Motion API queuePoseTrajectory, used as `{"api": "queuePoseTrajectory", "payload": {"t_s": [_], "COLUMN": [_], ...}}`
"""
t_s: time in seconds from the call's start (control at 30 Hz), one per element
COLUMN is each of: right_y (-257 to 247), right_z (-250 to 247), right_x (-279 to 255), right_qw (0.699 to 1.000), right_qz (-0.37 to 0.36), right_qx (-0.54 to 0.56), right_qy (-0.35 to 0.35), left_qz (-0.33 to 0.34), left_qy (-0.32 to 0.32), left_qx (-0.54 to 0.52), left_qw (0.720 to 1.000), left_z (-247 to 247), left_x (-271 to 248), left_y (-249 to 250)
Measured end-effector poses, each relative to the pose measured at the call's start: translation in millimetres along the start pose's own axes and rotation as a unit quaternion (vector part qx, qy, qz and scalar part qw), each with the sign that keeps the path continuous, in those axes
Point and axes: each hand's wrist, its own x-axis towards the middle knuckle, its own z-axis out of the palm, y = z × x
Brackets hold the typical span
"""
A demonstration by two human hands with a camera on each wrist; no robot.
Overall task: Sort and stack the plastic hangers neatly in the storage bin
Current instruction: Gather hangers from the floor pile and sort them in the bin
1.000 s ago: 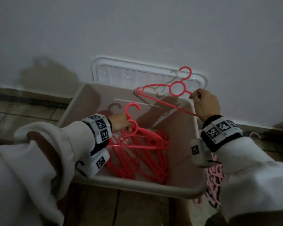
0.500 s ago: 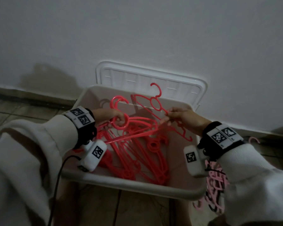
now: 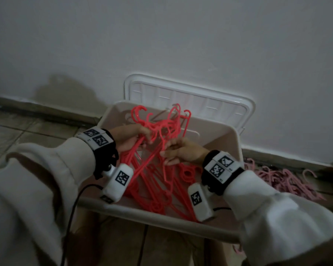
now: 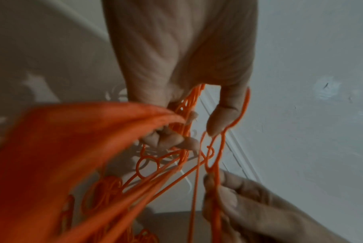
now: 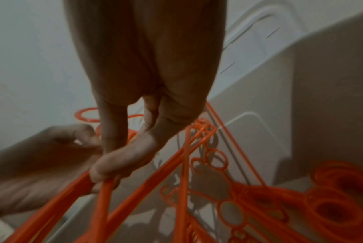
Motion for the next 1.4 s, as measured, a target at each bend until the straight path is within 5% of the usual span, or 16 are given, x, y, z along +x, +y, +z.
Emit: {"api": "queuePoseTrajectory", "payload": {"t_s": [0.23, 0.33, 0.4, 0.47, 0.53, 0.67, 0.9, 1.03, 1.4], "right_y": [-6, -11, -15, -19, -19, -3, 19, 20, 23], "right_z": [43, 41, 29, 10, -11, -38, -30, -36, -63], "right_x": [27, 27, 30, 32, 36, 55, 74, 76, 59], "right_qw": [0.999, 0.991, 0.945, 0.860, 0.827, 0.858, 0.844, 0.848, 0.870], "right_qz": [-0.020, -0.012, -0.024, -0.023, 0.024, 0.080, 0.044, 0.035, -0.134], "right_qx": [0.005, -0.128, -0.325, -0.486, -0.494, -0.431, -0.501, -0.480, -0.368], "right_qy": [-0.039, -0.046, 0.029, 0.154, 0.267, 0.267, 0.185, 0.222, 0.299], "left_qz": [0.031, 0.048, 0.058, 0.055, 0.058, 0.055, 0.058, 0.068, 0.100], "left_qy": [0.003, 0.036, 0.060, 0.077, 0.088, 0.127, 0.178, 0.212, 0.257], "left_qx": [-0.075, -0.085, -0.105, -0.109, -0.094, -0.024, 0.034, 0.033, 0.089], "left_qw": [0.997, 0.995, 0.991, 0.990, 0.990, 0.990, 0.982, 0.974, 0.957], "left_z": [0, -6, -11, -15, -17, -22, -32, -39, -37], "left_x": [1, 4, 5, 5, 4, 5, 9, 13, 20], "left_y": [-11, -20, -24, -26, -28, -27, -32, -35, -33]}}
